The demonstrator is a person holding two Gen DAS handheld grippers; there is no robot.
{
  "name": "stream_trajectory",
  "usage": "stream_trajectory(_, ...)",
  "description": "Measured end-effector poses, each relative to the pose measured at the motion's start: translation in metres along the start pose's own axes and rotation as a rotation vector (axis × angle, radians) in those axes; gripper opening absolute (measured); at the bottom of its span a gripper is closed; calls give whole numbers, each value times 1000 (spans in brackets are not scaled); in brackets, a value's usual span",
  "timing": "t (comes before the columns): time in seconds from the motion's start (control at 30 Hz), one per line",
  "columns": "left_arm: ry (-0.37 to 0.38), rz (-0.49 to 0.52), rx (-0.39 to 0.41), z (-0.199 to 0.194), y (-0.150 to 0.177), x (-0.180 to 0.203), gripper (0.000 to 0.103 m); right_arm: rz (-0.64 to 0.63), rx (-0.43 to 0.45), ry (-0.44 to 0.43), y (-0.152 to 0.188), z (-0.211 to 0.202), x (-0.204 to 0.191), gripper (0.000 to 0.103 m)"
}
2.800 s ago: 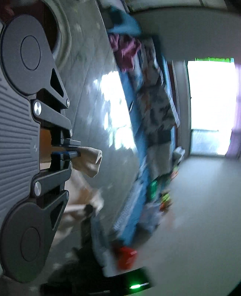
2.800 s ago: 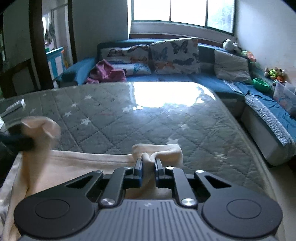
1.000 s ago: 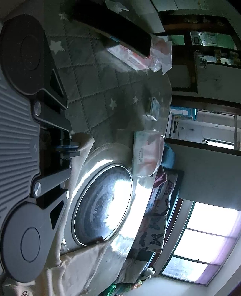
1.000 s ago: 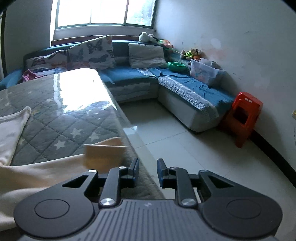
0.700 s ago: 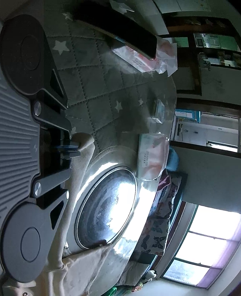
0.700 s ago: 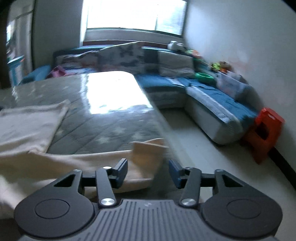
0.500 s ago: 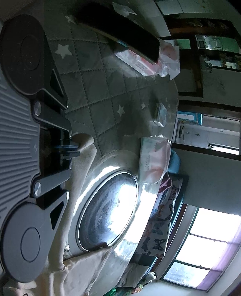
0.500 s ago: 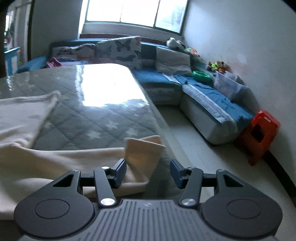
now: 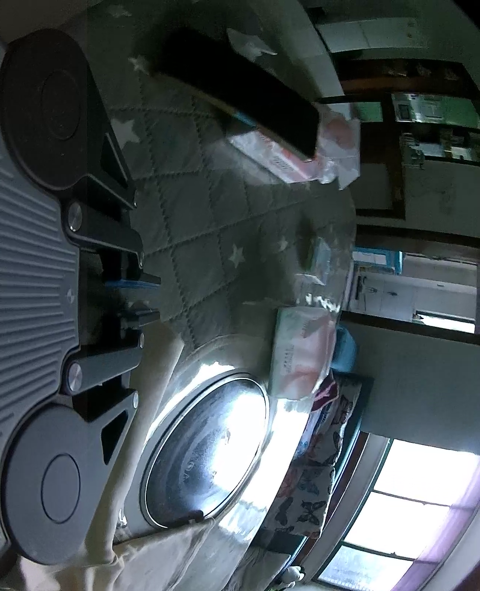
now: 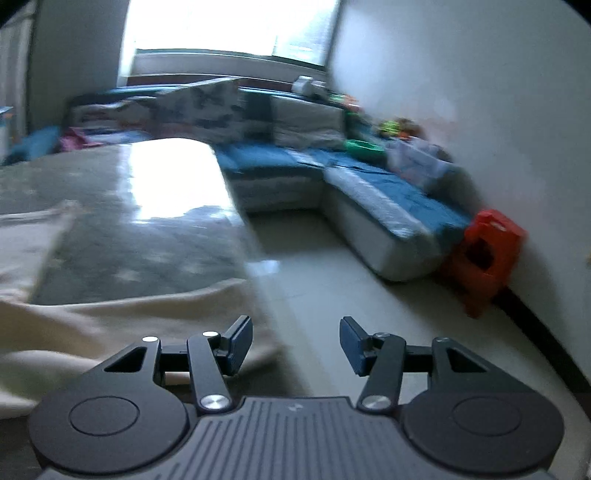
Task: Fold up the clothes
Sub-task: 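Lay the sweatshirt flat on the table and open both grippers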
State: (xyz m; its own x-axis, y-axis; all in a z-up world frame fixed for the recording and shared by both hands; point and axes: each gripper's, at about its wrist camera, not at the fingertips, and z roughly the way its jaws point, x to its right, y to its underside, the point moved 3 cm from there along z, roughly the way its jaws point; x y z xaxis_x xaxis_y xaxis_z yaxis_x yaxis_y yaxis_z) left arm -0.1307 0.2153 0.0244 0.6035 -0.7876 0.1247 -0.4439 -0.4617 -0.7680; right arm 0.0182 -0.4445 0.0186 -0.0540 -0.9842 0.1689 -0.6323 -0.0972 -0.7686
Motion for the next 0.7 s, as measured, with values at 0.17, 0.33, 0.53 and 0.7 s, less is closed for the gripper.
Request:
stream_trajectory(0.17, 48, 20, 16, -7, -1, 5, 13, -62, 20, -182, -6, -17, -47, 53)
stream_trajectory(0.33, 88, 60, 6, 1, -1, 17, 26, -167, 15, -330, -5, -30, -105, 53)
stream_trajectory(0.53, 118, 64, -10, 13, -3, 23, 50, -268, 6, -408, 3, -39, -151, 54)
stream_trajectory(0.7, 191, 89, 11, 12, -2, 29, 6, -289, 8, -418, 3, -42, -160, 54)
